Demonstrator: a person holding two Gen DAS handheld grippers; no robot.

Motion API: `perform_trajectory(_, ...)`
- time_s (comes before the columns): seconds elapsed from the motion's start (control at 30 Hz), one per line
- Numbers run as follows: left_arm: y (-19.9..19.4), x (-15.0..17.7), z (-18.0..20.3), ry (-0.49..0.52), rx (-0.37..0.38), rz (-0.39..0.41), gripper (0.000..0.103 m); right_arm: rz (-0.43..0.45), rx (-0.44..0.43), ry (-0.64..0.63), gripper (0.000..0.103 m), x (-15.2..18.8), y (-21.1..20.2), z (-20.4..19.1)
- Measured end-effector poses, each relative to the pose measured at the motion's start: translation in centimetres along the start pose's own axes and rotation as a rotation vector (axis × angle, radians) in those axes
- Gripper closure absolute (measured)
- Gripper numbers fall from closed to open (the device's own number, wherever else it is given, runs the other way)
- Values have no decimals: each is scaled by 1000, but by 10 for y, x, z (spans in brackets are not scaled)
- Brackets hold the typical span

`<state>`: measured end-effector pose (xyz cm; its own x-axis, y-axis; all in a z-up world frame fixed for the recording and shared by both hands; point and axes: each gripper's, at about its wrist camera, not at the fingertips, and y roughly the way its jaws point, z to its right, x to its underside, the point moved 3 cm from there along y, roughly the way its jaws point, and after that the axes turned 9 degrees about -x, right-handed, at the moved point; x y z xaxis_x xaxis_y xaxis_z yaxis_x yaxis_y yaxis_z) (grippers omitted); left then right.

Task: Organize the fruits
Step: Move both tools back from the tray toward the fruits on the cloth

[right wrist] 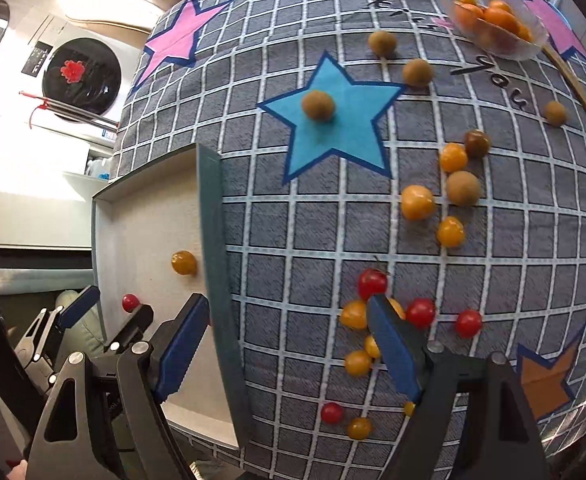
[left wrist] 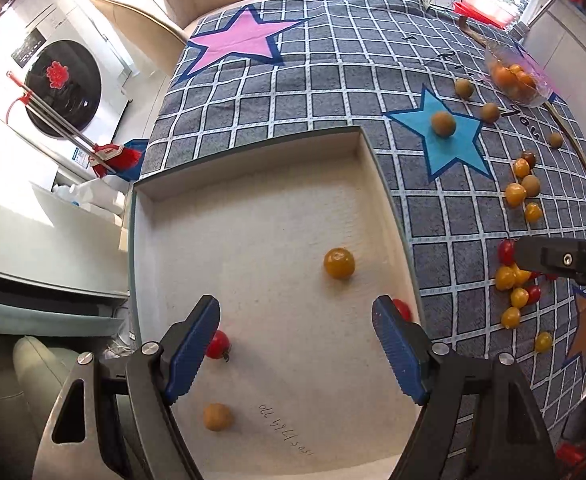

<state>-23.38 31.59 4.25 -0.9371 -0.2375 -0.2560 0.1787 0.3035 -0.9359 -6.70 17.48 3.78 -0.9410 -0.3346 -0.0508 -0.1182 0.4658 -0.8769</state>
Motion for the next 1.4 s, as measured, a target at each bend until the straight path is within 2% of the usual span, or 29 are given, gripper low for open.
perform_trajectory(0.23, -14, -33, 53, 92, 47, 31, 23, 19, 63, 86, 20, 27, -26, 65)
perform_trajectory(0.4, -12, -57, 103, 185, 82, 39, 23, 13, 113, 119, 20, 41, -32, 97)
perform_trajectory(0.7, 12, -80, 174, 330, 95, 35, 23, 3, 201, 24, 20, 53, -30, 115)
perform_trajectory(0.87, 27, -87, 191, 344, 83, 15, 23, -7, 215, -31, 30, 57, -25, 117)
perform_trajectory(1.23, 41, -100, 215, 343, 93, 4, 23, 20, 209, -67, 36, 47, -13, 116)
perform_trajectory(1.4, 45, -103, 215, 321, 97, 0, 24, 37, 206, -78, 47, 39, -12, 113)
